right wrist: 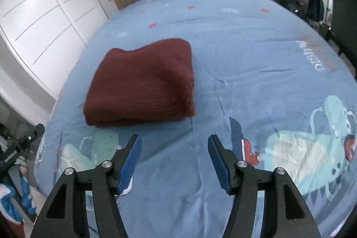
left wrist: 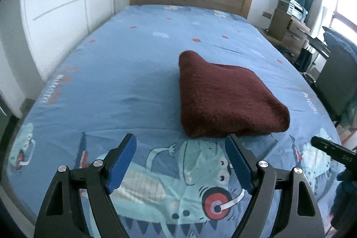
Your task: Fold small clothes
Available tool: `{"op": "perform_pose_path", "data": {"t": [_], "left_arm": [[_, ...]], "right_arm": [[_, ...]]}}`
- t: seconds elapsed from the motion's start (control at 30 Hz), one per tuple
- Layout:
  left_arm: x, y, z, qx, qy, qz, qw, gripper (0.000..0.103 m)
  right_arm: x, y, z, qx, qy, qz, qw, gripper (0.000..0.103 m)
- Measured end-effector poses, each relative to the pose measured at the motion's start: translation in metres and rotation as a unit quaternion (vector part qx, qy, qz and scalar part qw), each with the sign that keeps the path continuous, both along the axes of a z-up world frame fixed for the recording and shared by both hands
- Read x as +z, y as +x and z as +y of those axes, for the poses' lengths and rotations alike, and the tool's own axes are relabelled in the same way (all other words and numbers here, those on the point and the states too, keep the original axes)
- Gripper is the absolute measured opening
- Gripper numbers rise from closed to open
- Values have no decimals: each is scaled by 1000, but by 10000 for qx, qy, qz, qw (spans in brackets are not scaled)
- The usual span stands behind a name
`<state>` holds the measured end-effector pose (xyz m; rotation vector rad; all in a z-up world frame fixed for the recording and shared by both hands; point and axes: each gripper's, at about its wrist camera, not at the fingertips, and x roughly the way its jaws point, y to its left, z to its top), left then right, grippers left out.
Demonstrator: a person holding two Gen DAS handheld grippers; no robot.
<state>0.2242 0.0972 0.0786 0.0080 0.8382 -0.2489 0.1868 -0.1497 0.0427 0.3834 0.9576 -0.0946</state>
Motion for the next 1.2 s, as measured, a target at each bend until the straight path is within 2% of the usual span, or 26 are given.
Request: {"op": "perform_pose_path", "data": {"t": [0.27, 0.4, 0.63, 1.2], "left_arm": [[9, -38, -3, 212, 227, -466, 9984, 83], [12, -52, -7, 253, 370, -655, 9968, 88], [15, -67, -13, 218, 544, -896, 9943, 89], [26, -100, -2, 279, 464, -1233, 9909, 89]], "right_arm": [[25, -43, 19, -205, -414, -349, 9983, 72], [29, -61, 24, -333, -546, -460, 9969, 77], [32, -80, 31, -373, -775, -479, 9951, 80], [55, -115, 55, -394, -1088, -733, 9906, 82]]}}
